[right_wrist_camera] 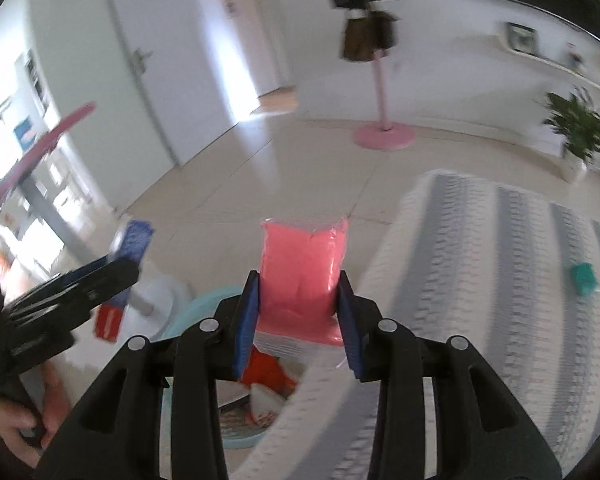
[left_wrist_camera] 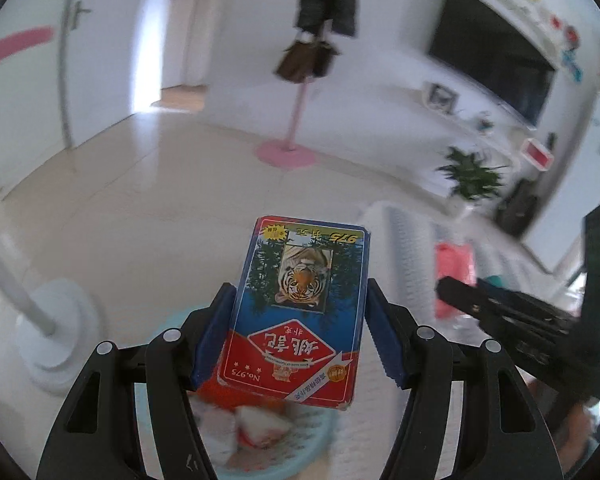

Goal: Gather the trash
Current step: 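Carry box and pink packet over the teal basket and release both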

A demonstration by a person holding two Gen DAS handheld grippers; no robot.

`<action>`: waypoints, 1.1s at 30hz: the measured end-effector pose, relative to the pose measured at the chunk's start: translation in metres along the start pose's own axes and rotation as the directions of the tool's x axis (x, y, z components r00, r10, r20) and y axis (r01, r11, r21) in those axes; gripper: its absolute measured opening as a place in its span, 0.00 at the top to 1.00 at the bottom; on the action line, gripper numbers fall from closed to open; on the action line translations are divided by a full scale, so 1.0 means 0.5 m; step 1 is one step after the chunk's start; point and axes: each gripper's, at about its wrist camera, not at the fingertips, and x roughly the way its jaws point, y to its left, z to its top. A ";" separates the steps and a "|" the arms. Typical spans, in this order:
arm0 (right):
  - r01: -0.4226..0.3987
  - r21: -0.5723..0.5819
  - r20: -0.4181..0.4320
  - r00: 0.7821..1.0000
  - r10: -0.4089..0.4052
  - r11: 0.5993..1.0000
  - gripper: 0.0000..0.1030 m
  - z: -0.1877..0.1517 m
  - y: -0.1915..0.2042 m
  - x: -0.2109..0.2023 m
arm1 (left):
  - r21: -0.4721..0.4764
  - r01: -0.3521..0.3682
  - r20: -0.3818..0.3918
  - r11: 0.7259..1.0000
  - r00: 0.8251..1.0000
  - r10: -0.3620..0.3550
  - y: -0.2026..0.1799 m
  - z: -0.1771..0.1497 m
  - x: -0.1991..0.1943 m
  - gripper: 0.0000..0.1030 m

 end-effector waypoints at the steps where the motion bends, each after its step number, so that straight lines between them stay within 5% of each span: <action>1: -0.007 -0.010 -0.015 1.000 0.007 1.000 0.67 -0.005 0.016 0.013 | -0.013 -0.021 -0.017 1.000 1.000 0.020 0.021 -0.014 0.008 0.40; 12: -0.042 0.016 -0.218 0.975 0.044 0.999 0.66 -0.099 0.098 0.178 | -0.149 -0.067 -0.156 0.987 0.987 0.043 0.147 -0.117 0.095 0.39; 17: -0.059 0.036 -0.257 0.964 0.066 0.998 0.65 -0.120 0.114 0.200 | -0.134 -0.075 -0.164 0.988 0.985 0.053 0.155 -0.123 0.096 0.28; 26: -0.067 0.069 -0.223 0.971 0.081 0.995 0.65 -0.108 0.076 0.165 | -0.141 -0.053 -0.074 0.989 0.996 0.043 0.122 -0.085 0.042 0.27; 33: -0.011 0.090 -0.089 0.996 0.019 0.996 0.65 -0.053 -0.026 0.052 | -0.109 -0.025 0.071 0.994 0.997 0.033 0.011 -0.008 -0.026 0.27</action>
